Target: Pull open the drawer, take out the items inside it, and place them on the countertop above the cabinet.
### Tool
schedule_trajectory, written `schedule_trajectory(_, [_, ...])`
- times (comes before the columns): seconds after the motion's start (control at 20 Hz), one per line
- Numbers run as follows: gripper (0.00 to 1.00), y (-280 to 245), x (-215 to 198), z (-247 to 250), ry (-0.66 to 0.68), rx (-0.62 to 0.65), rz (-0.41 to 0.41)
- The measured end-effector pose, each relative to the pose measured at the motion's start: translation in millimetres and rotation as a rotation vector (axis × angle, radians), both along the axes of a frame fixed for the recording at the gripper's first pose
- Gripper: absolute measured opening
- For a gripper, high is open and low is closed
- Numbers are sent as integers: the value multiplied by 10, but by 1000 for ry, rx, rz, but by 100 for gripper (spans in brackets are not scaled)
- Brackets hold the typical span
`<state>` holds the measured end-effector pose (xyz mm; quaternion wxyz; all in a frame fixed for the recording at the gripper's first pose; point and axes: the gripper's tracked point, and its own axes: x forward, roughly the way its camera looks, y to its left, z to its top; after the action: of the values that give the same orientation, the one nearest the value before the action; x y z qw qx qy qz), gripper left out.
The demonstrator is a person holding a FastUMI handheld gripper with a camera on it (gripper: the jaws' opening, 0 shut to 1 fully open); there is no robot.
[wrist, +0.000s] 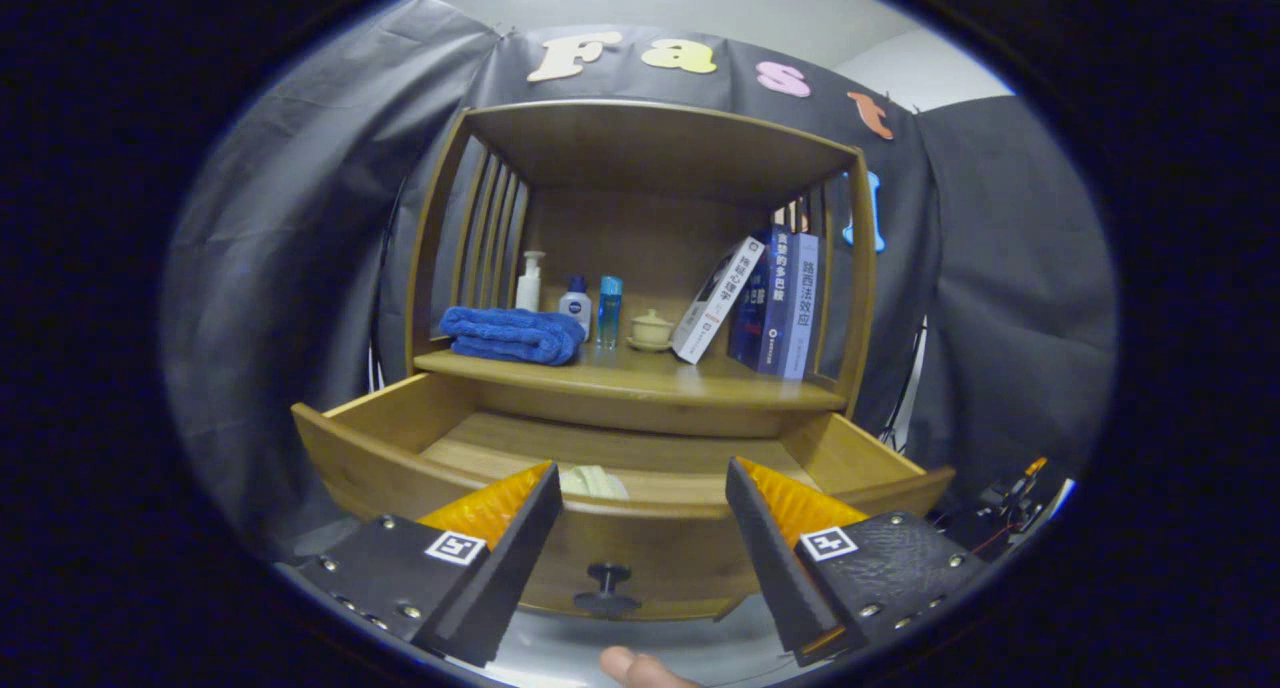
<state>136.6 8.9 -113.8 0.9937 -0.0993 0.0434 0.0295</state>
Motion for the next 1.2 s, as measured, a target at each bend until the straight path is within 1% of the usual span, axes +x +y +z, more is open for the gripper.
schedule_trajectory(0.1, [99, 142, 228, -2, 50, -27, 46])
schedule_trajectory(0.15, [99, 177, 324, -56, 89, -37, 57])
schedule_trajectory(0.25, [98, 192, 519, -144, 169, -33, 47])
schedule_trajectory(0.35, [97, 167, 671, -307, 271, -11, 15])
schedule_trajectory(0.45, [97, 252, 823, -374, 335, 21, 31])
schedule_trajectory(0.55, [97, 215, 872, -552, 430, 33, -1])
schedule_trajectory(0.6, [94, 220, 885, -633, 472, 52, -15])
schedule_trajectory(0.65, [91, 272, 920, -715, 513, 80, -2])
schedule_trajectory(0.75, [85, 262, 963, -818, 558, 91, -13])
schedule_trajectory(0.8, [82, 313, 966, -867, 577, 110, -3])
schedule_trajectory(0.85, [79, 293, 962, -925, 603, 124, -21])
schedule_trajectory(0.9, [63, 270, 1067, -970, 591, 133, -44])
schedule_trajectory(0.95, [47, 246, 1029, -937, 591, 136, -52])
schedule_trajectory(1.0, [31, 324, 1080, -887, 563, 165, -1])
schedule_trajectory(1.05, [27, 465, 1023, -901, 573, 203, 62])
schedule_trajectory(1.1, [20, 445, 1019, -879, 570, 219, 64])
schedule_trajectory(1.2, [20, 308, 1028, -748, 537, 234, 28])
